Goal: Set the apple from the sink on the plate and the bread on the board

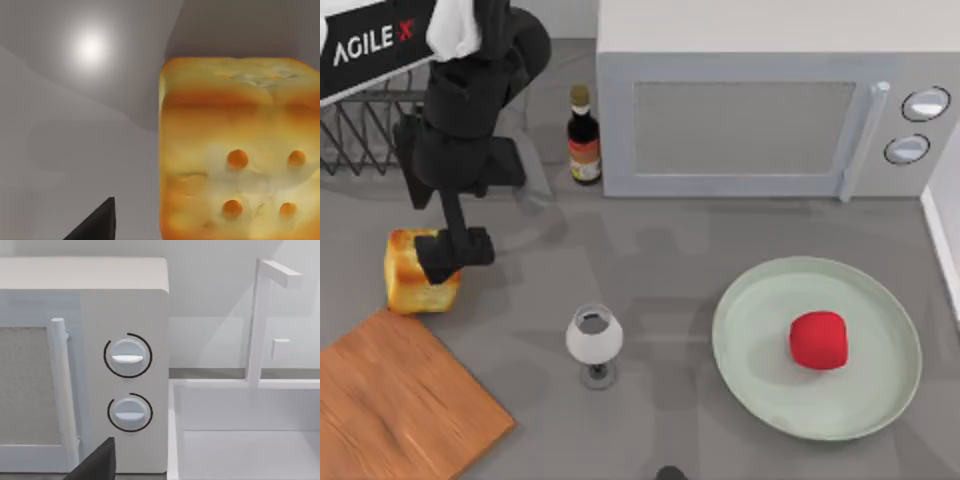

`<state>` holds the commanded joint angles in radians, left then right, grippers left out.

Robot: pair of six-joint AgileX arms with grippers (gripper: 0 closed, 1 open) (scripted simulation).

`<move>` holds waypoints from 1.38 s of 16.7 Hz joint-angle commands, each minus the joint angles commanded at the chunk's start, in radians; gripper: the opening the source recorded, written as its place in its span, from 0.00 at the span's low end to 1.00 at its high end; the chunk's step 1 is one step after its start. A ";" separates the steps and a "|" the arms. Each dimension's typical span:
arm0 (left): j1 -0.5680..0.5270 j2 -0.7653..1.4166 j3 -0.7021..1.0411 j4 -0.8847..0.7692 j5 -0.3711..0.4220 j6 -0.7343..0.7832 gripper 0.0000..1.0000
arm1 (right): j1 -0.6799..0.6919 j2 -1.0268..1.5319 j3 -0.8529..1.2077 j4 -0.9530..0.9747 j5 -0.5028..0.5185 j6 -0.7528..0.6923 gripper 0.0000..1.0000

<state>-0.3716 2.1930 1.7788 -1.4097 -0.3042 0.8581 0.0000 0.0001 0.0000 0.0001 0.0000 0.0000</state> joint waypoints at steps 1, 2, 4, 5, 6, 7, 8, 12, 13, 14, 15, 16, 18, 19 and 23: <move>0.000 0.002 0.002 -0.002 0.000 0.001 1.00 | 0.000 0.000 0.000 0.000 0.000 0.000 1.00; 0.000 0.002 0.002 -0.002 0.000 0.001 1.00 | 0.000 0.000 0.000 0.000 0.000 0.000 1.00; 0.000 0.002 0.002 -0.002 0.000 0.001 1.00 | 0.000 0.000 0.000 0.000 0.000 0.000 1.00; 0.005 0.000 0.000 0.001 0.001 0.000 1.00 | 0.000 0.000 0.000 0.000 0.000 0.000 1.00; 0.005 0.000 -0.003 0.004 0.000 0.001 1.00 | 0.000 0.000 0.000 0.000 0.000 0.000 1.00; 0.006 0.000 -0.017 0.018 -0.001 0.006 1.00 | 0.000 0.000 0.000 0.000 0.000 0.000 1.00; 0.010 0.001 -0.040 0.041 -0.003 0.012 1.00 | 0.000 0.000 0.000 0.000 0.000 0.000 1.00; 0.040 0.009 -0.181 0.208 -0.010 0.042 1.00 | 0.000 0.000 0.000 0.000 0.000 0.000 1.00; 0.047 0.010 -0.212 0.241 -0.012 0.049 1.00 | 0.000 0.000 0.000 0.000 0.000 0.000 1.00; 0.052 0.012 -0.234 0.263 -0.013 0.054 1.00 | 0.000 0.000 0.000 0.000 0.000 0.000 1.00; 0.055 0.013 -0.245 0.274 -0.014 0.058 1.00 | 0.000 0.000 0.000 0.000 0.000 0.000 1.00; 0.055 0.014 -0.246 0.276 -0.014 0.058 1.00 | 0.000 0.000 0.000 0.000 0.000 0.000 1.00; 0.055 0.014 -0.246 0.276 -0.014 0.058 1.00 | 0.000 0.000 0.000 0.000 0.000 0.000 1.00; 0.055 0.014 -0.246 0.276 -0.014 0.058 1.00 | 0.000 0.000 0.000 0.000 0.000 0.000 1.00; 0.055 0.014 -0.246 0.276 -0.014 0.058 0.70 | 0.000 0.000 0.000 0.000 0.000 0.000 1.00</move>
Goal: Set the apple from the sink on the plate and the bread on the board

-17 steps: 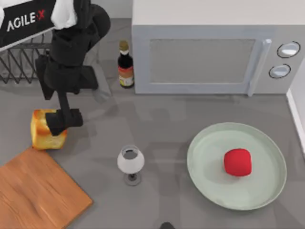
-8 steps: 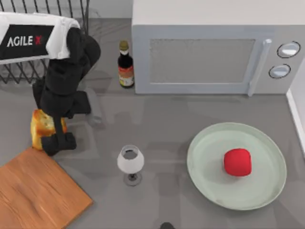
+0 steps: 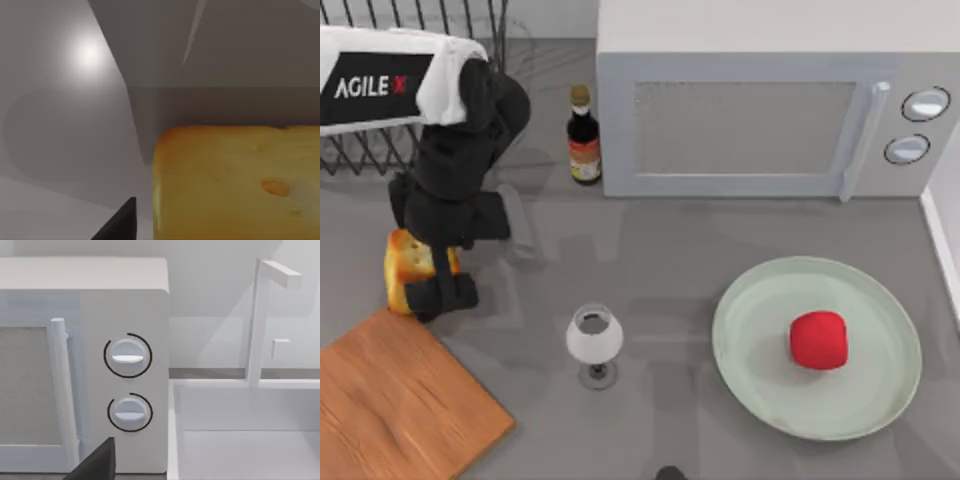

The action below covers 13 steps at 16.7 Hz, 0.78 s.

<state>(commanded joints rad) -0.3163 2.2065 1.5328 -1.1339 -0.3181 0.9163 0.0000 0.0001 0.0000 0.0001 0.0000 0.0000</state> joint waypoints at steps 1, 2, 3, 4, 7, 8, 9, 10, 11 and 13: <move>0.000 0.000 0.000 0.000 0.000 0.000 0.62 | 0.000 0.000 0.000 0.000 0.000 0.000 1.00; 0.000 0.000 0.000 0.000 0.000 0.000 0.55 | 0.000 0.000 0.000 0.000 0.000 0.000 1.00; 0.000 0.000 0.000 0.000 0.000 0.000 0.47 | 0.000 0.000 0.000 0.000 0.000 0.000 1.00; 0.000 0.000 0.000 0.000 0.000 0.000 0.40 | 0.000 0.000 0.000 0.000 0.000 0.000 1.00; 0.000 0.000 0.000 0.000 0.000 0.000 0.17 | 0.000 0.000 0.000 0.000 0.000 0.000 1.00; 0.000 0.000 0.000 0.000 0.000 0.000 0.10 | 0.000 0.000 0.000 0.000 0.000 0.000 1.00; 0.000 0.000 0.000 0.000 0.000 0.000 0.02 | 0.000 0.000 0.000 0.000 0.000 0.000 1.00; 0.000 0.000 0.000 0.000 0.000 0.000 0.00 | 0.000 0.000 0.000 0.000 0.000 0.000 1.00; 0.000 0.000 0.000 0.000 0.000 0.000 0.00 | 0.000 0.000 0.000 0.000 0.000 0.000 1.00; 0.000 0.000 0.000 0.000 0.000 0.000 0.00 | 0.000 0.000 0.000 0.000 0.000 0.000 1.00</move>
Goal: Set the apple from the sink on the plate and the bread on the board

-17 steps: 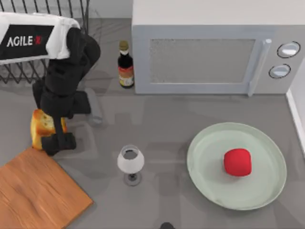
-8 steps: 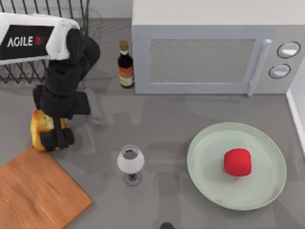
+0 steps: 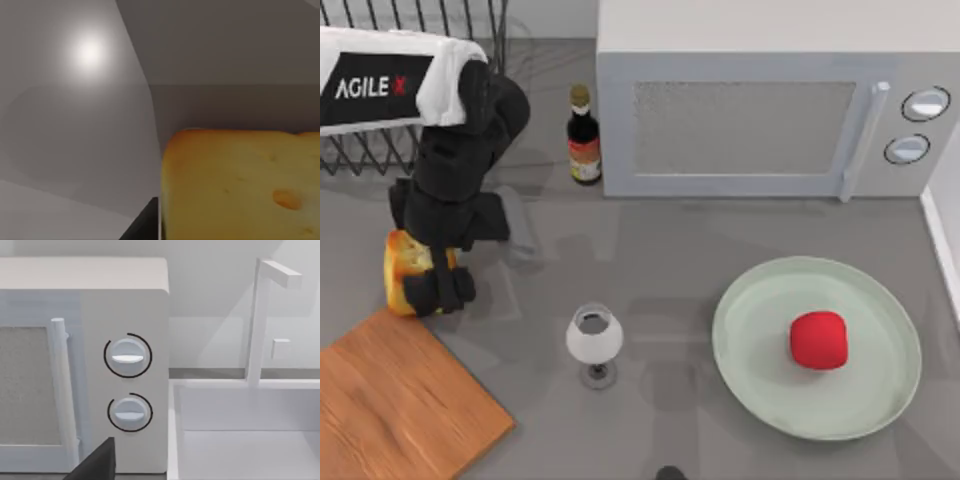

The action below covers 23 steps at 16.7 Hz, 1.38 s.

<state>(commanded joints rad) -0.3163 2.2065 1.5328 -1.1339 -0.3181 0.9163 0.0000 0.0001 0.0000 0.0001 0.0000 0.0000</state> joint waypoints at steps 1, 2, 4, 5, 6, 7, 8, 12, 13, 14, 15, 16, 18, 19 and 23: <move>0.000 0.000 0.000 0.000 0.000 0.000 0.00 | 0.000 0.000 0.000 0.000 0.000 0.000 1.00; 0.000 0.000 0.000 0.000 0.000 0.000 0.00 | 0.000 0.000 0.000 0.000 0.000 0.000 1.00; 0.000 0.000 0.000 0.000 0.000 0.000 0.00 | 0.000 0.000 0.000 0.000 0.000 0.000 1.00; -0.004 -0.003 0.000 0.000 0.000 0.001 0.00 | 0.000 0.000 0.000 0.000 0.000 0.000 1.00; -0.004 -0.004 0.003 -0.003 0.000 0.002 0.00 | 0.000 0.000 0.000 0.000 0.000 0.000 1.00; -0.005 -0.009 0.014 -0.016 -0.001 0.003 0.00 | 0.000 0.000 0.000 0.000 0.000 0.000 1.00; -0.005 -0.016 0.034 -0.040 -0.001 0.003 0.00 | 0.000 0.000 0.000 0.000 0.000 0.000 1.00; -0.006 -0.052 0.150 -0.221 -0.001 0.002 0.00 | 0.000 0.000 0.000 0.000 0.000 0.000 1.00; -0.006 -0.063 0.180 -0.267 -0.001 0.002 0.00 | 0.000 0.000 0.000 0.000 0.000 0.000 1.00; -0.006 -0.076 0.208 -0.303 -0.001 0.001 0.00 | 0.000 0.000 0.000 0.000 0.000 0.000 1.00; -0.006 -0.089 0.231 -0.329 -0.001 0.000 0.00 | 0.000 0.000 0.000 0.000 0.000 0.000 1.00; -0.006 -0.100 0.244 -0.346 0.000 -0.002 0.00 | 0.000 0.000 0.000 0.000 0.000 0.000 1.00; -0.006 -0.104 0.249 -0.351 0.000 -0.003 0.00 | 0.000 0.000 0.000 0.000 0.000 0.000 1.00; -0.006 -0.104 0.249 -0.351 0.000 -0.003 0.00 | 0.000 0.000 0.000 0.000 0.000 0.000 1.00; -0.005 -0.102 0.241 -0.348 0.002 -0.030 0.00 | 0.000 0.000 0.000 0.000 0.000 0.000 1.00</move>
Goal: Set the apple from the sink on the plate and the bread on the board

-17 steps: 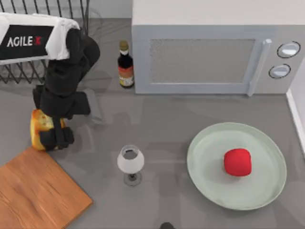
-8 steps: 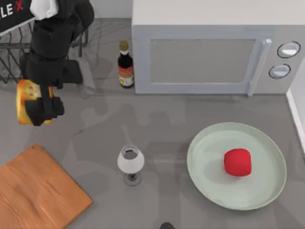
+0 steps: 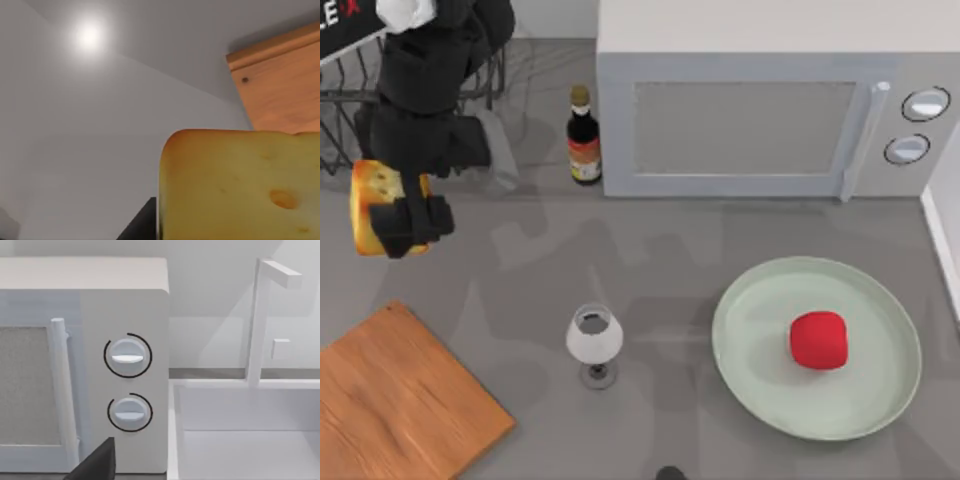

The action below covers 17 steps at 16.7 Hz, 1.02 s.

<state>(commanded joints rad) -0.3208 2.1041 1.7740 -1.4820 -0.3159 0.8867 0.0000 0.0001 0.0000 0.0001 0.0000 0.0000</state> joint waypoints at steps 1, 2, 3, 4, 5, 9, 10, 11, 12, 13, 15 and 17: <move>0.001 -0.003 -0.006 0.001 0.003 -0.030 0.00 | 0.000 0.000 0.000 0.000 0.000 0.000 1.00; 0.003 -0.008 -0.015 0.004 0.009 -0.069 0.00 | 0.000 0.000 0.000 0.000 0.000 0.000 1.00; 0.007 -0.016 -0.028 0.008 0.015 -0.119 0.00 | 0.000 0.000 0.000 0.000 0.000 0.000 1.00; 0.012 -0.027 -0.043 0.014 0.023 -0.179 0.00 | 0.000 0.000 0.000 0.000 0.000 0.000 1.00; 0.017 -0.040 -0.062 0.022 0.033 -0.250 0.00 | 0.000 0.000 0.000 0.000 0.000 0.000 1.00; 0.050 -0.114 -0.172 0.064 0.081 -0.628 0.00 | 0.000 0.000 0.000 0.000 0.000 0.000 1.00; 0.060 -0.136 -0.208 0.076 0.095 -0.743 0.00 | 0.000 0.000 0.000 0.000 0.000 0.000 1.00; 0.070 -0.159 -0.247 0.089 0.110 -0.865 0.00 | 0.000 0.000 0.000 0.000 0.000 0.000 1.00; 0.080 -0.184 -0.289 0.103 0.125 -0.992 0.00 | 0.000 0.000 0.000 0.000 0.000 0.000 1.00; 0.091 -0.211 -0.334 0.117 0.141 -1.123 0.00 | 0.000 0.000 0.000 0.000 0.000 0.000 1.00; 0.114 -0.270 -0.428 0.150 0.173 -1.392 0.00 | 0.000 0.000 0.000 0.000 0.000 0.000 1.00; 0.137 -0.335 -0.523 0.188 0.206 -1.654 0.00 | 0.000 0.000 0.000 0.000 0.000 0.000 1.00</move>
<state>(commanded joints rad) -0.1842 1.7690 1.2506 -1.2935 -0.1094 -0.7675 0.0000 0.0001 0.0000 0.0001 0.0000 0.0000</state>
